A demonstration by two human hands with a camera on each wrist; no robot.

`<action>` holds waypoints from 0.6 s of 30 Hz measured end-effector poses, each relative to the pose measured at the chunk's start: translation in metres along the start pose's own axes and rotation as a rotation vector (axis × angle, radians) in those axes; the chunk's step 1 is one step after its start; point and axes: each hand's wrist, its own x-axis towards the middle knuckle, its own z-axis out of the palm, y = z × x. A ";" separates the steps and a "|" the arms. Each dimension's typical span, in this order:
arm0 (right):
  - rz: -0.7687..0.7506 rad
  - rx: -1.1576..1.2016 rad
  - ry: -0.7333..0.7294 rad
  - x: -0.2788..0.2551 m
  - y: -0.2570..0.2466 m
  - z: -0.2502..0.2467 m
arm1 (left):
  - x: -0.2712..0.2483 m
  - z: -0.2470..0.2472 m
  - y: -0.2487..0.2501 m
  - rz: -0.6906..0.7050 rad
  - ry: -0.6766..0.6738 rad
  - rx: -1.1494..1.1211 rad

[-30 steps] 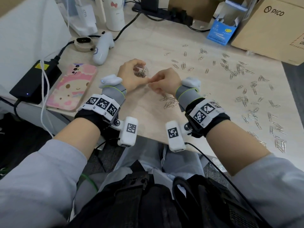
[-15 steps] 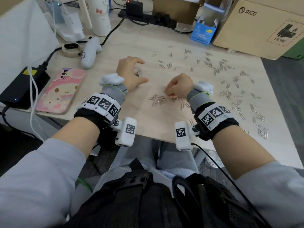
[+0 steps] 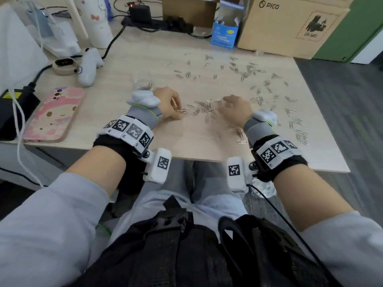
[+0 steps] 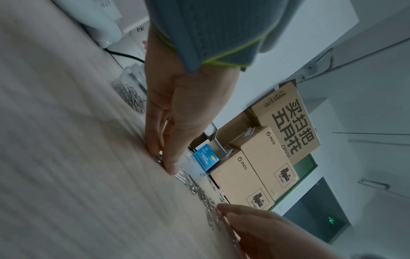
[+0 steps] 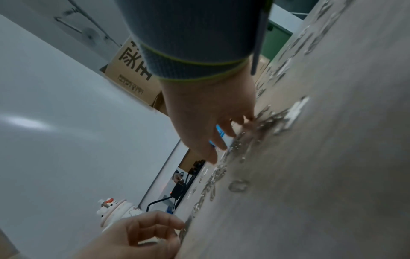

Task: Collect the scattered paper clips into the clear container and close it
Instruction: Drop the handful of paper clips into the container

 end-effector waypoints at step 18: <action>0.430 -0.151 0.231 -0.038 0.083 -0.037 | 0.006 0.025 0.047 0.121 -0.099 0.136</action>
